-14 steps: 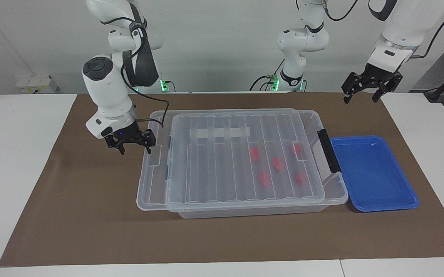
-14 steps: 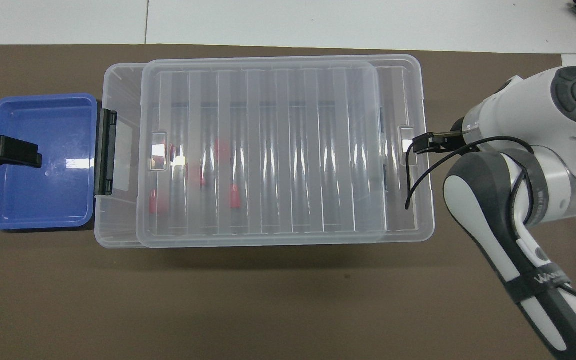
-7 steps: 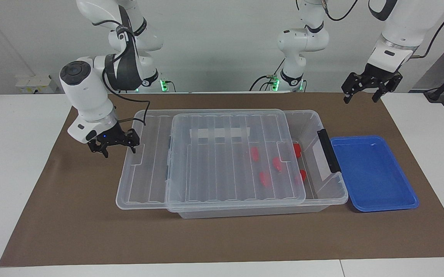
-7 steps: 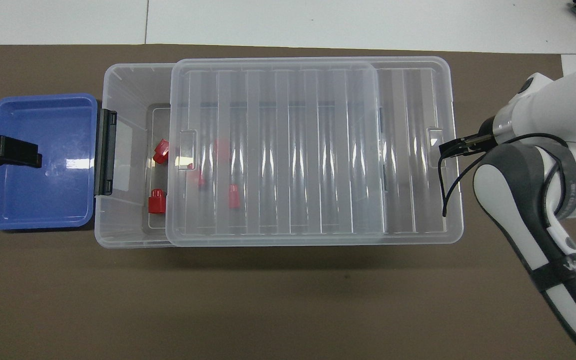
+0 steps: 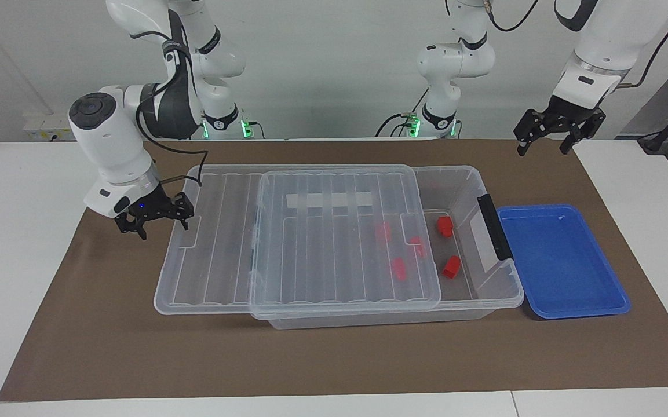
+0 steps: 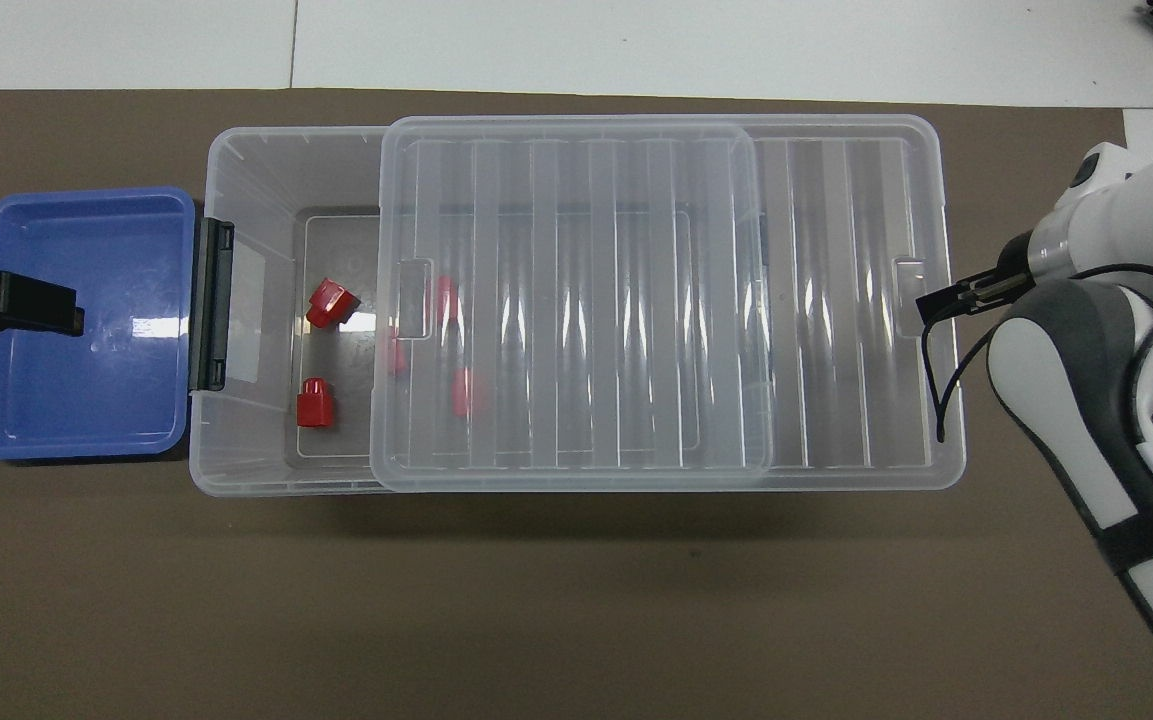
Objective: Place red block in blue tray from box
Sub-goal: 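Slide the clear lid away from the blue tray with the right gripper, then reach the left gripper into the box toward the red blocks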
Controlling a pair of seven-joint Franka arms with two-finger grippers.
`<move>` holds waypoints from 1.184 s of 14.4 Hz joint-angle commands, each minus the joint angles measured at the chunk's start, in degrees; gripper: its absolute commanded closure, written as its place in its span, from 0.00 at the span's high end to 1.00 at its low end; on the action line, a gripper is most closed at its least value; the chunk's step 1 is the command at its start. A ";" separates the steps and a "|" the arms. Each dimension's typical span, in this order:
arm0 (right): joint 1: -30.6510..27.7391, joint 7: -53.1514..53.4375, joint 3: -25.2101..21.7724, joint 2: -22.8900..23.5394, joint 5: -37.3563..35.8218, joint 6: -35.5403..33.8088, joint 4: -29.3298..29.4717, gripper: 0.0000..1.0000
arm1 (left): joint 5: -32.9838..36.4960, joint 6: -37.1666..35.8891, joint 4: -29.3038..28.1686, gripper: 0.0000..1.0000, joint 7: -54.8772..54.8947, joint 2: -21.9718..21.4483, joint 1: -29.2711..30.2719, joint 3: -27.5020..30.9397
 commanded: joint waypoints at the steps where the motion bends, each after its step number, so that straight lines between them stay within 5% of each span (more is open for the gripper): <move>1: -2.01 -4.39 0.46 -1.29 -0.99 -0.28 -1.38 0.99 | 0.06 0.15 -1.41 1.00 -0.13 -1.14 0.27 0.01; 10: -3.33 -7.74 0.46 -0.59 -2.13 0.42 -0.59 0.99 | 0.06 -1.77 -1.41 1.00 -0.30 -1.23 -0.34 -0.07; 12: -2.54 -4.16 0.54 -1.11 -1.70 0.07 -0.41 0.99 | 0.06 -2.67 -1.49 1.00 -1.00 -1.76 -0.61 -0.34; 17: 1.85 13.41 0.90 -4.01 -1.34 -1.77 -0.23 0.99 | -0.03 8.23 -3.52 1.00 -20.16 -0.45 -8.95 -0.51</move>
